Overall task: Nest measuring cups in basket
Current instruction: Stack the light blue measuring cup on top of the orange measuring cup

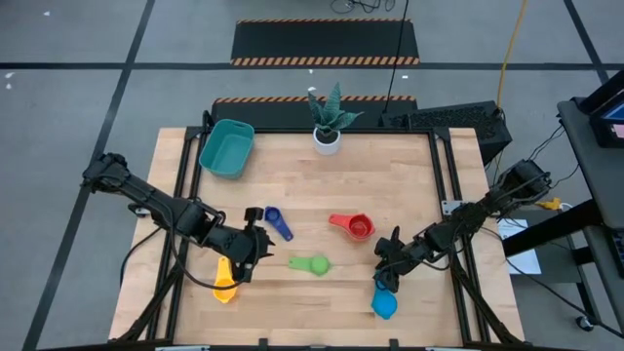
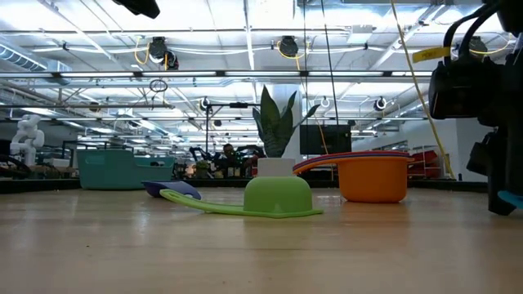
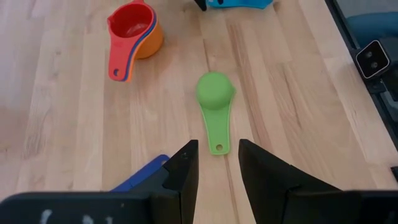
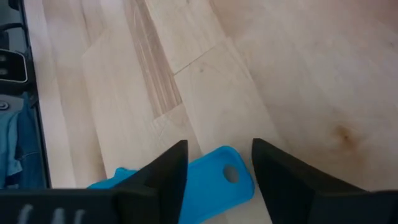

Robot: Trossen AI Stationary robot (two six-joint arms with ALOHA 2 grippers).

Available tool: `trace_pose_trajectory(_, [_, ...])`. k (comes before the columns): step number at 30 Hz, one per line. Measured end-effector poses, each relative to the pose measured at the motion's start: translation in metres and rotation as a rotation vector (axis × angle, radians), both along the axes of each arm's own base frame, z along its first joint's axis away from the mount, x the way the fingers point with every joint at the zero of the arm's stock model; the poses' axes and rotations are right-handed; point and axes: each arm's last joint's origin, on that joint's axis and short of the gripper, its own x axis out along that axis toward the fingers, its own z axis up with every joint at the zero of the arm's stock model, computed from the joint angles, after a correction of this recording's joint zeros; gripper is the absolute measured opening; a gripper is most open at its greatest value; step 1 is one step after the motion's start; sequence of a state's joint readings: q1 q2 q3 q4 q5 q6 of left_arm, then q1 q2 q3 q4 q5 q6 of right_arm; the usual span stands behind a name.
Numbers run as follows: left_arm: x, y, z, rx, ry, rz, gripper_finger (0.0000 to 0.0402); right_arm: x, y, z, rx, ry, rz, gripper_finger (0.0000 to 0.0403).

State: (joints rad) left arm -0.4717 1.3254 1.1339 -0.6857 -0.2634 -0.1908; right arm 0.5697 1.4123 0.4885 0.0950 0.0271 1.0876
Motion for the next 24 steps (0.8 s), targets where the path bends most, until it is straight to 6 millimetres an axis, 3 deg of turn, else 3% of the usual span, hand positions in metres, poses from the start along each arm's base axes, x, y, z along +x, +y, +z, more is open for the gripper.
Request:
trace_pose_trajectory(14, [0.0,0.0,0.0,0.003,-0.001,-0.004,0.0117,-0.003,0.003,-0.001,0.059,0.048,0.083,0.0011])
trace_pose_trajectory(24, [0.003,-0.001,0.003,0.004,-0.04,-0.023,0.0117,-0.001,0.0,0.009,-0.01,-0.062,0.162,0.0003])
